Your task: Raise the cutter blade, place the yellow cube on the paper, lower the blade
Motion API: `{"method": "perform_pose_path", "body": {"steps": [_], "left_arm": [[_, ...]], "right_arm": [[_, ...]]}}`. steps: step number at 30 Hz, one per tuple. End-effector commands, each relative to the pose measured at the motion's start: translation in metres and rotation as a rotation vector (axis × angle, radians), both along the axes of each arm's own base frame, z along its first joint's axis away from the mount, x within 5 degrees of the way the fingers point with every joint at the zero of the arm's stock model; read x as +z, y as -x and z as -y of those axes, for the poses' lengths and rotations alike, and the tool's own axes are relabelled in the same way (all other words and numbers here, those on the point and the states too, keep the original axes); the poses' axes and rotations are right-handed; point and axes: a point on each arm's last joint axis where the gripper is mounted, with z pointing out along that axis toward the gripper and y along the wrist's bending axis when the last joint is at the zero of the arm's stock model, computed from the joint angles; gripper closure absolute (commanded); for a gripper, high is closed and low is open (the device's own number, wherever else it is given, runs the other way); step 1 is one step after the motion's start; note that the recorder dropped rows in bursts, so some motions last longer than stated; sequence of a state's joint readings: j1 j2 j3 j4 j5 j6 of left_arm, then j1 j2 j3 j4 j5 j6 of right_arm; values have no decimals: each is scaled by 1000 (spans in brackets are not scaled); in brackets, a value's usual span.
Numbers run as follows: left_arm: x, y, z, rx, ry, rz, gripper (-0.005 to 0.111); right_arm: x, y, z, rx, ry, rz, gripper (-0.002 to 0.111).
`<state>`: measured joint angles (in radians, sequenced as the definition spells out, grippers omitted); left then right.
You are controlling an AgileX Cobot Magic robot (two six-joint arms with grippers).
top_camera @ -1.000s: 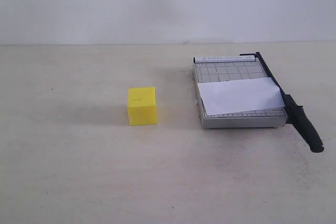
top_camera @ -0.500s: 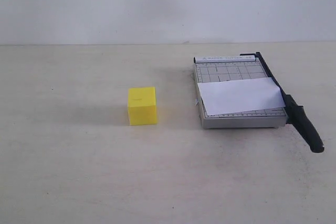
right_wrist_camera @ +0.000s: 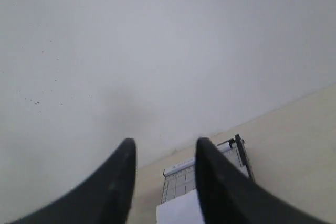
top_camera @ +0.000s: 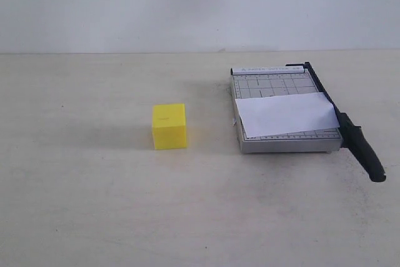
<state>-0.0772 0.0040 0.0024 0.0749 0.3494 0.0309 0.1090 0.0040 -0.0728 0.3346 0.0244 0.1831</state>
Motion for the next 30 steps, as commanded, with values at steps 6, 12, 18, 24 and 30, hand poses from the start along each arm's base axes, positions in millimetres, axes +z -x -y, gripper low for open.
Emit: {"method": "perform_pose_path", "body": {"steps": [6,12,18,24,30], "left_arm": [[2,0,0,-3,12,14,102],[2,0,0,-3,12,14,102],[2,0,0,-3,12,14,102],[2,0,0,-3,12,14,102],[2,0,0,-3,12,14,102]], "right_arm": [[23,-24,-10,99,200,-547,53],[47,-79,-5,110,513,-924,53],[41,-166,-16,264,682,-1143,50],[1,-206,-22,404,776,-1284,36],[-39,-227,-24,442,789,-1352,36]]}}
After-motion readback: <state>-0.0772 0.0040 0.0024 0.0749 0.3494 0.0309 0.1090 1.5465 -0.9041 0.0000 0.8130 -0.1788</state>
